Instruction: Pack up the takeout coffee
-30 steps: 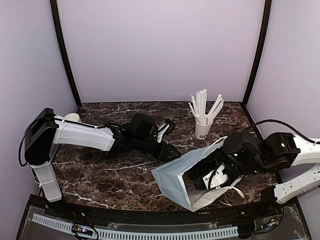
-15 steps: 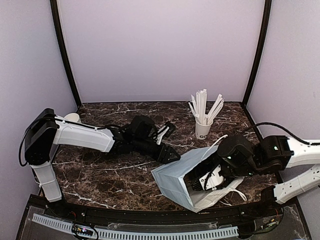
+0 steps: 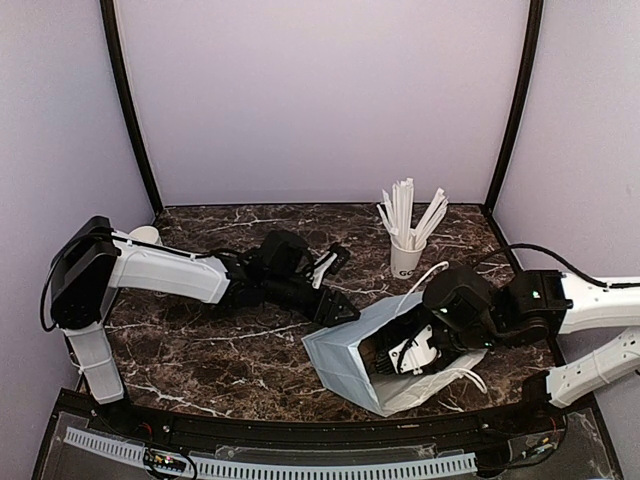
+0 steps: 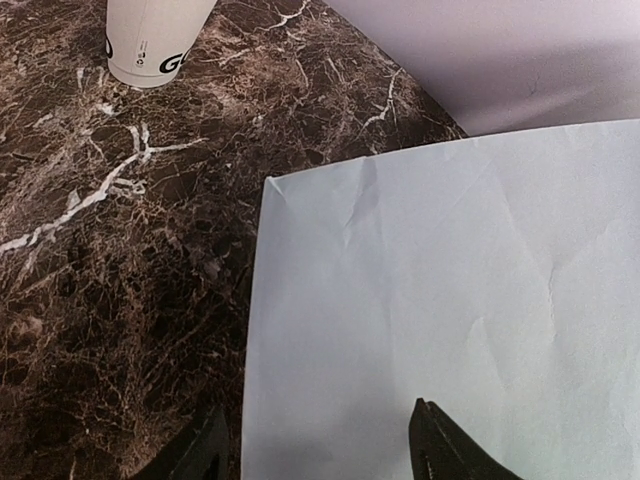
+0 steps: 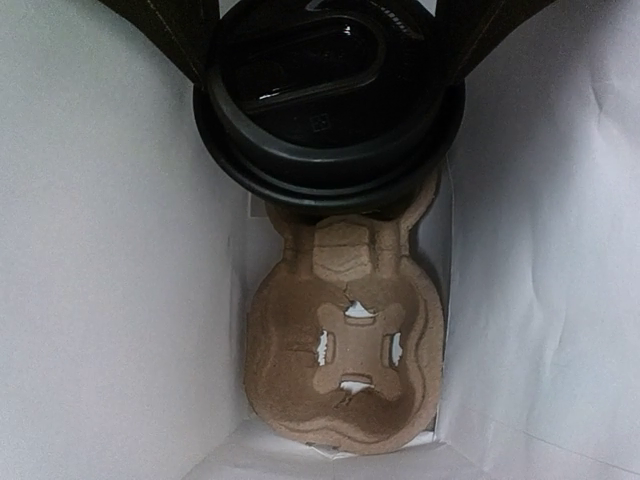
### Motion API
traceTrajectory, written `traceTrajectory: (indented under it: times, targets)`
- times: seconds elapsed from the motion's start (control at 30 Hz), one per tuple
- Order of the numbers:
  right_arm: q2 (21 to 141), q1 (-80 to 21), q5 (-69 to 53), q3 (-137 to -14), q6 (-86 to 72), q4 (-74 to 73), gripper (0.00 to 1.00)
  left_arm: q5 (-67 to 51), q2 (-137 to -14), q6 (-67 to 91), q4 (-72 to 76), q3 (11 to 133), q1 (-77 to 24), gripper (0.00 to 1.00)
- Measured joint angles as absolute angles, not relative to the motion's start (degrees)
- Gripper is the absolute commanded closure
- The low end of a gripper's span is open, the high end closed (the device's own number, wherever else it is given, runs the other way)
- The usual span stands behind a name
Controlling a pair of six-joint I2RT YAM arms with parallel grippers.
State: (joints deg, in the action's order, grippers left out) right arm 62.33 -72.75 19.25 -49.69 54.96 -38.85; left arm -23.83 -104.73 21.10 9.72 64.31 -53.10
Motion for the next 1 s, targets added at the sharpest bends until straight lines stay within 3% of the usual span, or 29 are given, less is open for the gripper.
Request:
traceTrajectory:
  times: [0.47,1.0]
  targets:
    - [67.02,-69.01,17.72,-50.85,53.8,-36.29,0.62,-24.64,-105.12,21.69,10.63,64.01,-52.69,0.36]
    - [78.87,-64.25,8.82,-65.19,47.81,-45.89,0.63,-23.57,-101.65,22.55,11.99,58.5,-51.0,0.37]
